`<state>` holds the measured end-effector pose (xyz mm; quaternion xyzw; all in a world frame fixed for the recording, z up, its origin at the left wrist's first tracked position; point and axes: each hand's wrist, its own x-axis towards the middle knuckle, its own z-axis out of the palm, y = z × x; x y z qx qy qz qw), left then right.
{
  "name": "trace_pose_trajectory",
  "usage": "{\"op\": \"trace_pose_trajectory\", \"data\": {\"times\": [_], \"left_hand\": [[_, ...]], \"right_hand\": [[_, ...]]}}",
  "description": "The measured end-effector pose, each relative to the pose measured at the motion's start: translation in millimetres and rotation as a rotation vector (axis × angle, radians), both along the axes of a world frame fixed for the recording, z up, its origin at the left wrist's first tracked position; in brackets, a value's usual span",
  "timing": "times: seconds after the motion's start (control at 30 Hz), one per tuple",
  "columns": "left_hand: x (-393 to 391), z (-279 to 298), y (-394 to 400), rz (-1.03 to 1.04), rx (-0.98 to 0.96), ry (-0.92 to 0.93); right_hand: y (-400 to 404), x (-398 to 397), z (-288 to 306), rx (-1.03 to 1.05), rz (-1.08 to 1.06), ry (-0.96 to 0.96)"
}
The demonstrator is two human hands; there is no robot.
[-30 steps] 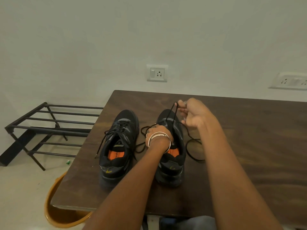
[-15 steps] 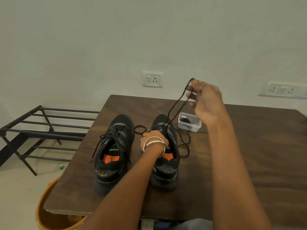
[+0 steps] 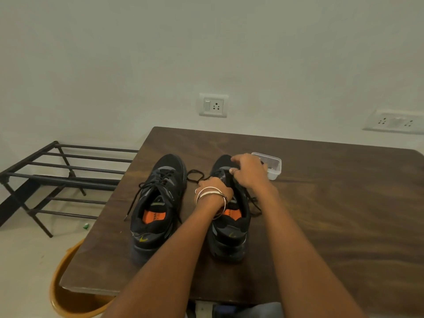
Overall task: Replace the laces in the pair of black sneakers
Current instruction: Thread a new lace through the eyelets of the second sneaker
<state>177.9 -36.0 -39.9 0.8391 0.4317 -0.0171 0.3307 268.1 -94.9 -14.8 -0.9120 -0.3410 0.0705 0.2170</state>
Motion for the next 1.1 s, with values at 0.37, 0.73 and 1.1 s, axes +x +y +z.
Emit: {"op": "trace_pose_trajectory", "data": {"times": [0.37, 0.73, 1.1], "left_hand": [[5.1, -5.3, 2.7, 0.036, -0.033, 0.028], [7.5, -2.1, 0.7, 0.068, -0.079, 0.041], [7.7, -3.7, 2.1, 0.059, -0.059, 0.041]], "right_hand": [[24.4, 1.1, -12.9, 0.206, -0.283, 0.154], [-24.8, 10.0, 60.9, 1.635, -0.353, 0.729], [-26.7, 15.8, 36.9, 0.654, -0.083, -0.019]]}}
